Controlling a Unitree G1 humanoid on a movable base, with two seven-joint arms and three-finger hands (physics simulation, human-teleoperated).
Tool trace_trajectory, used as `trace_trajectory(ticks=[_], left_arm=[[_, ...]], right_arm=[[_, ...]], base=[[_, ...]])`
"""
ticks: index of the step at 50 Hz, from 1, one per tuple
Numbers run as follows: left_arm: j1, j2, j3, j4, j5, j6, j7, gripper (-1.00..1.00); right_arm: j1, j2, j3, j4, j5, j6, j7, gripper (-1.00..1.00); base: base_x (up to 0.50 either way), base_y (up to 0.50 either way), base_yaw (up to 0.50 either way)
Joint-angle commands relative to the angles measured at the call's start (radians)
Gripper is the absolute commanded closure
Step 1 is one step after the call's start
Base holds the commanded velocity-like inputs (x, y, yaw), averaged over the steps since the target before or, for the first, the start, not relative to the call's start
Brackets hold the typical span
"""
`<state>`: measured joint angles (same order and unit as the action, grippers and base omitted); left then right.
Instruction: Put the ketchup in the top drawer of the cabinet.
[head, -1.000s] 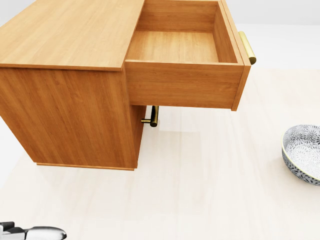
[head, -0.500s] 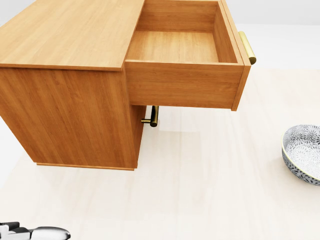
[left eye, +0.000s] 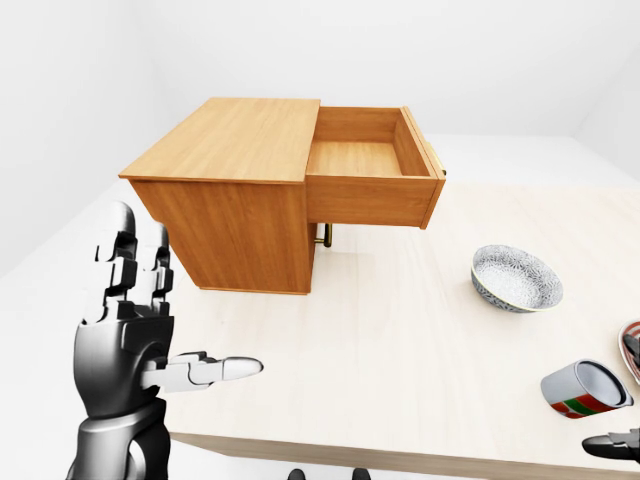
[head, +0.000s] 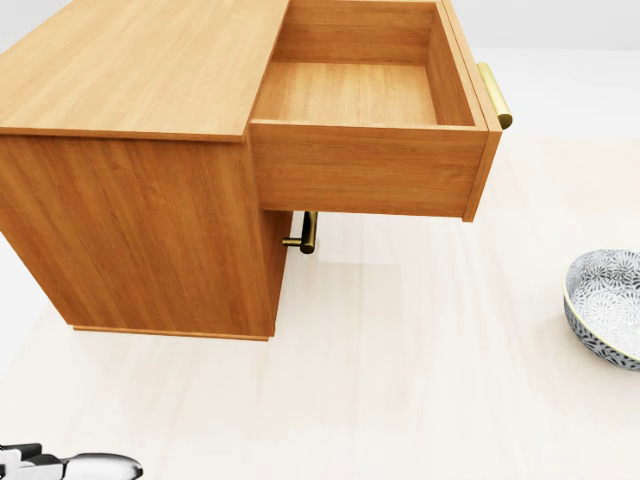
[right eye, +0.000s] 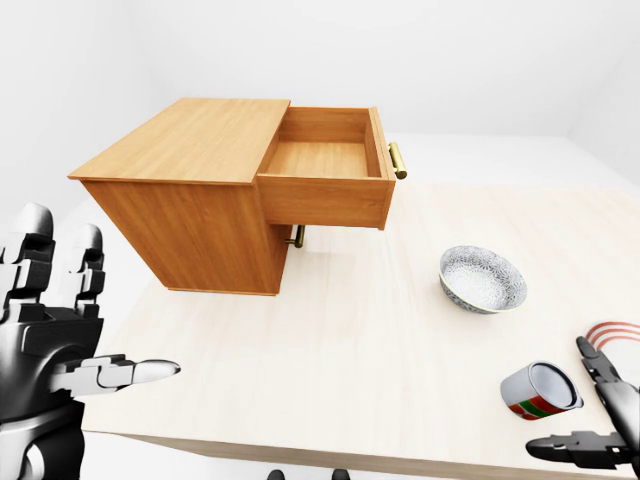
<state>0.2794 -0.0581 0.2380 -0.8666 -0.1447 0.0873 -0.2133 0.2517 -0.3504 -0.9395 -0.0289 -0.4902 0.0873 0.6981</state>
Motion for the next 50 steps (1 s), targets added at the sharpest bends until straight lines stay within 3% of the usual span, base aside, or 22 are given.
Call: trace_trajectory(ticks=[1, 47, 48, 49, 50], left_arm=[[0.005, 0.000, -0.013, 0.005, 0.009, 0.000, 0.003, -1.00], [0.012, 0.003, -0.036, 0.024, 0.028, 0.000, 0.011, -1.00], [0.017, 0.002, -0.038, 0.028, 0.029, 0.000, 0.009, -1.00], [0.018, 0.002, -0.038, 0.028, 0.029, 0.000, 0.009, -1.00], [0.017, 0.003, -0.038, 0.026, 0.028, 0.000, 0.010, -1.00]], right_arm=[[0.003, -0.019, 0.012, 0.061, 0.005, 0.000, 0.000, -1.00], [-0.002, -0.045, 0.106, 0.219, 0.044, 0.000, 0.000, -1.00], [0.004, -0.039, 0.101, 0.194, 0.046, 0.000, 0.000, 0.12], [-0.001, -0.038, 0.100, 0.195, 0.050, 0.000, 0.000, 1.00], [0.000, -0.038, 0.101, 0.195, 0.048, 0.000, 0.000, 1.00]], base=[[0.00, 0.00, 0.00], [0.00, 0.00, 0.00], [0.00, 0.00, 0.00], [0.00, 0.00, 0.00], [0.00, 0.00, 0.00]])
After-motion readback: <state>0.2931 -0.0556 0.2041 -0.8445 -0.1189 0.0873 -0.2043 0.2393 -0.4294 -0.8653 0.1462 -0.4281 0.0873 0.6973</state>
